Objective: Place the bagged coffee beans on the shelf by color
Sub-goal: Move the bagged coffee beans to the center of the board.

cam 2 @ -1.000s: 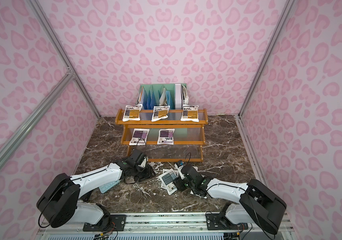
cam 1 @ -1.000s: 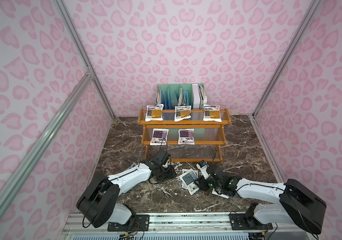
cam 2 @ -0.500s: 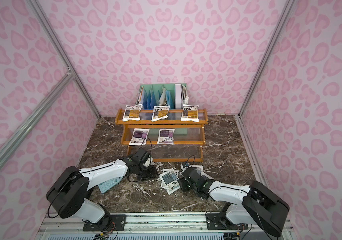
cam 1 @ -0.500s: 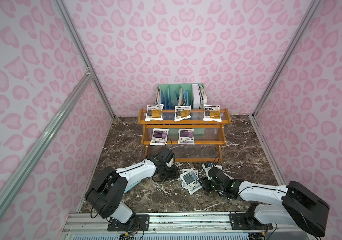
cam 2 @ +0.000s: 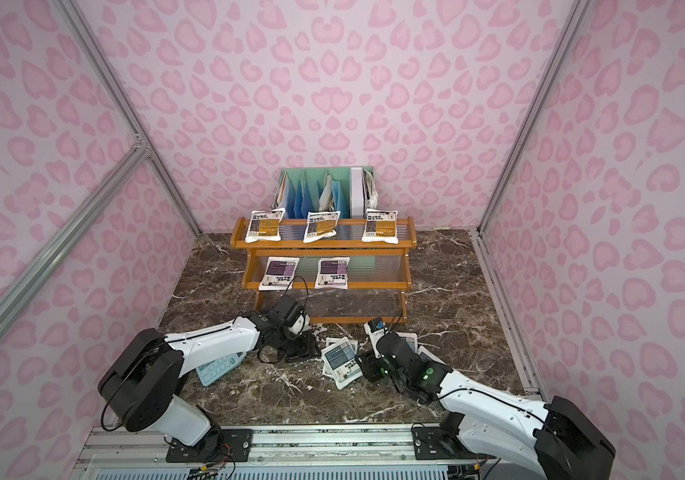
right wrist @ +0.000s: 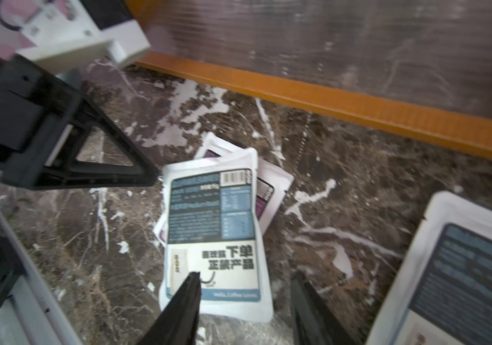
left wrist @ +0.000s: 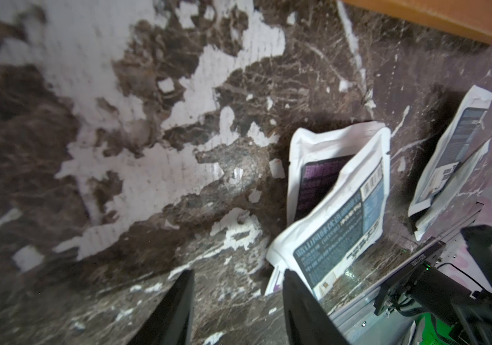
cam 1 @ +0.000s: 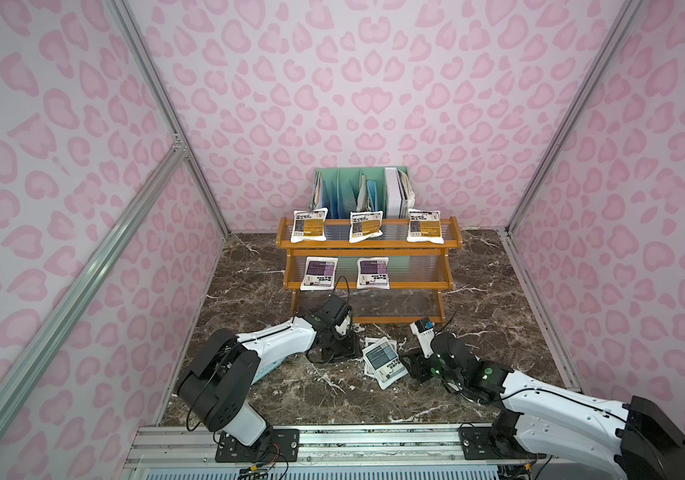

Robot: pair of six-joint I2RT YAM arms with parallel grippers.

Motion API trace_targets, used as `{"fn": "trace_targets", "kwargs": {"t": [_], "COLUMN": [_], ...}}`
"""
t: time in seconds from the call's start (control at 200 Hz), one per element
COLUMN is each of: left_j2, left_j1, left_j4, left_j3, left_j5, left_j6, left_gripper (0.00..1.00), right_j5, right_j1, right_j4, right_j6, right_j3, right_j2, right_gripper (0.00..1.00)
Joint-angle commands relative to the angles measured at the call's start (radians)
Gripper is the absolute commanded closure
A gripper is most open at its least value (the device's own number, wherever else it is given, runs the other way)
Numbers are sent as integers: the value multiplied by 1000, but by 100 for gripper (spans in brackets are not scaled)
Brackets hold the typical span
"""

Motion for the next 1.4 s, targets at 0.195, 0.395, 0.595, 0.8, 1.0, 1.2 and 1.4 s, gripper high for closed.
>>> {"fn": "trace_targets", "kwargs": {"t": [0.195,0.395,0.595,0.8,1.0,1.2,1.4], "left_j2": [-131,-179,-194,-183,-146,-92,-42], "left_j1": [4,11,19,20,19,4,-7], "left_j4": [-77,-118,-132,-109,-62,-35,-5], "left_j3": [-38,-52,-54,-48,-29,6,45], "left_j5": [-205,-256,-258,-223,-110,-56,-33], "left_j6": [-79,-97,-87,-67,-19,9,1], "left_gripper": [49,48,46,45,44,44,44], "right_j5": [-286,-296,-143,-19,-4,14,18], "right_j1": [62,92,91,37,-32,-117,-218], "right_j4": [121,77,-48,-173,-201,-236,-279], "right_j6": [-163,-181,-139,-26,37,77,94], "right_j3": [123,199,243,223,161,123,95], "right_j2": [213,387,498,495,413,321,242], "right_gripper": [58,60,60,58,56,53,52]}}
